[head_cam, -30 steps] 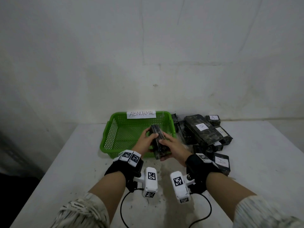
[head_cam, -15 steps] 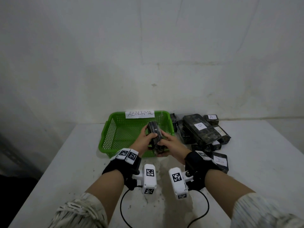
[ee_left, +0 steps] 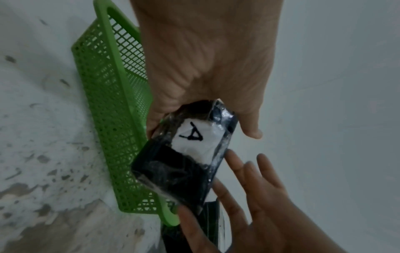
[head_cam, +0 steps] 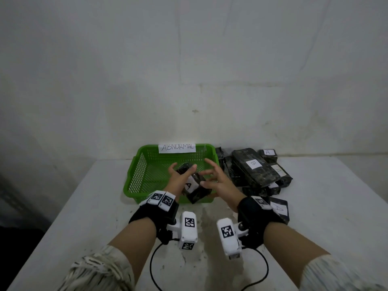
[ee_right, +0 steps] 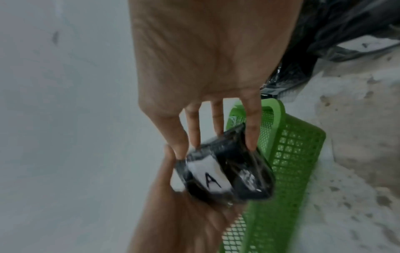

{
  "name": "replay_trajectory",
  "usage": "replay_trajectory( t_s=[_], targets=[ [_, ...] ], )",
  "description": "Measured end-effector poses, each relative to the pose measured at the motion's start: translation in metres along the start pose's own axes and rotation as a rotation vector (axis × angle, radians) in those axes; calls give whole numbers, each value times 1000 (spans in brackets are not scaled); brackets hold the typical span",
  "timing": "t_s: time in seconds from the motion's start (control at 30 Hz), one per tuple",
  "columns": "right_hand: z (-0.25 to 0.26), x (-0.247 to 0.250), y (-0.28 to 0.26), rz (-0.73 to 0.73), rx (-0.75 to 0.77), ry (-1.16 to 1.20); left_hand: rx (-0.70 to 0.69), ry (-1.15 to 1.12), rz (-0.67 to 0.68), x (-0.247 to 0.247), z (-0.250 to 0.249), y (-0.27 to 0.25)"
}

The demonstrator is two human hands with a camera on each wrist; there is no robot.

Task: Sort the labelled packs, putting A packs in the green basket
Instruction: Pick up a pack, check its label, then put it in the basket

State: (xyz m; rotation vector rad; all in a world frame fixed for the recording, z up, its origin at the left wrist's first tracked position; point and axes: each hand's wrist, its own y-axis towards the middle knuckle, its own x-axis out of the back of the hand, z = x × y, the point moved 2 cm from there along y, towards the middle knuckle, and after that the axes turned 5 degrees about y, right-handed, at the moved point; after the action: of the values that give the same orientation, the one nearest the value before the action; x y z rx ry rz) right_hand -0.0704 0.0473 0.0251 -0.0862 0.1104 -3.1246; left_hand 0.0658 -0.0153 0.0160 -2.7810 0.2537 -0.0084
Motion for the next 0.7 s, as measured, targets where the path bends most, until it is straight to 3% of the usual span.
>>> replay_trajectory(
  t_s=[0.1, 0.2, 0.43, 0.53, 0.7],
  targets=[
    [1, 6, 4, 4, -84, 65, -13, 36, -27, 9, 2, 2],
    [0, 4, 6, -55, -111, 33, -45, 49, 45, 8, 1, 1],
    [-15, -17, 4, 35, -252, 131, -129, 38, 178, -16, -4, -8],
    [-12, -20, 4, -6, -215, 192, -153, -10, 192, -21, -9, -10],
    [-11, -17, 8, -53, -134, 126, -171, 114, 183, -20, -11, -10]
  ],
)
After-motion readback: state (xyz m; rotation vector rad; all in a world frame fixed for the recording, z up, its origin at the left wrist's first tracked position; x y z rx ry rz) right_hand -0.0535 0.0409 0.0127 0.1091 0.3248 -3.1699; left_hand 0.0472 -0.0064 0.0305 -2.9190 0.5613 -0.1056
